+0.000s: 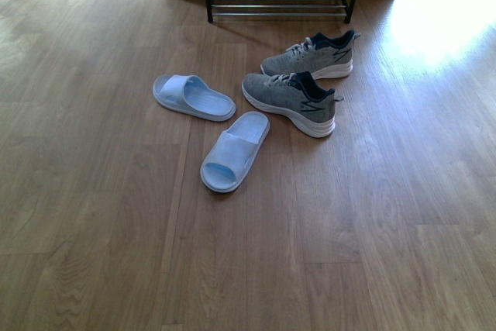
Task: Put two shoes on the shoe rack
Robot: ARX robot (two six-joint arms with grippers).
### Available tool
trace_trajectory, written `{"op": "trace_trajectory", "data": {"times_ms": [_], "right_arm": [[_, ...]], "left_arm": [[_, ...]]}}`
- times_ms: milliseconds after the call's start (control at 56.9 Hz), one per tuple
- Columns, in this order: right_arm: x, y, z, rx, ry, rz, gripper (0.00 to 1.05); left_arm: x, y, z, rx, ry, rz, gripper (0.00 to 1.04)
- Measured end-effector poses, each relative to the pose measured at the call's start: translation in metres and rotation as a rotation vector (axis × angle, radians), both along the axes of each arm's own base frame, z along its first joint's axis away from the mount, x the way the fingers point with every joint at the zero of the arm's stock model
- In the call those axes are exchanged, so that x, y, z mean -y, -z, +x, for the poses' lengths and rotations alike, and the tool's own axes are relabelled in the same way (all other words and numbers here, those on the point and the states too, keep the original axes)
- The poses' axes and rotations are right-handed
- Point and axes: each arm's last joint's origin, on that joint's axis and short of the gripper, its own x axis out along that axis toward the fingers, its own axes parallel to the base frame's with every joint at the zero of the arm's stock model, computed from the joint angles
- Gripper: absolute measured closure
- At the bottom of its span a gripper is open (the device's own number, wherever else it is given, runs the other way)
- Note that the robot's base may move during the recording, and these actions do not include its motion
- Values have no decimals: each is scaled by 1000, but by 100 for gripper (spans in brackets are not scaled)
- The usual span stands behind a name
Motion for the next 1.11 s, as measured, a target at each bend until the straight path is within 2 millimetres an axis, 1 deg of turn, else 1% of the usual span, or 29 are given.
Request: {"op": "trace_trajectory", "data": {"times_ms": [1108], "right_arm": [[0,0,0,0,0,0,9]], "left_arm": [[0,0,0,0,0,0,9]]}}
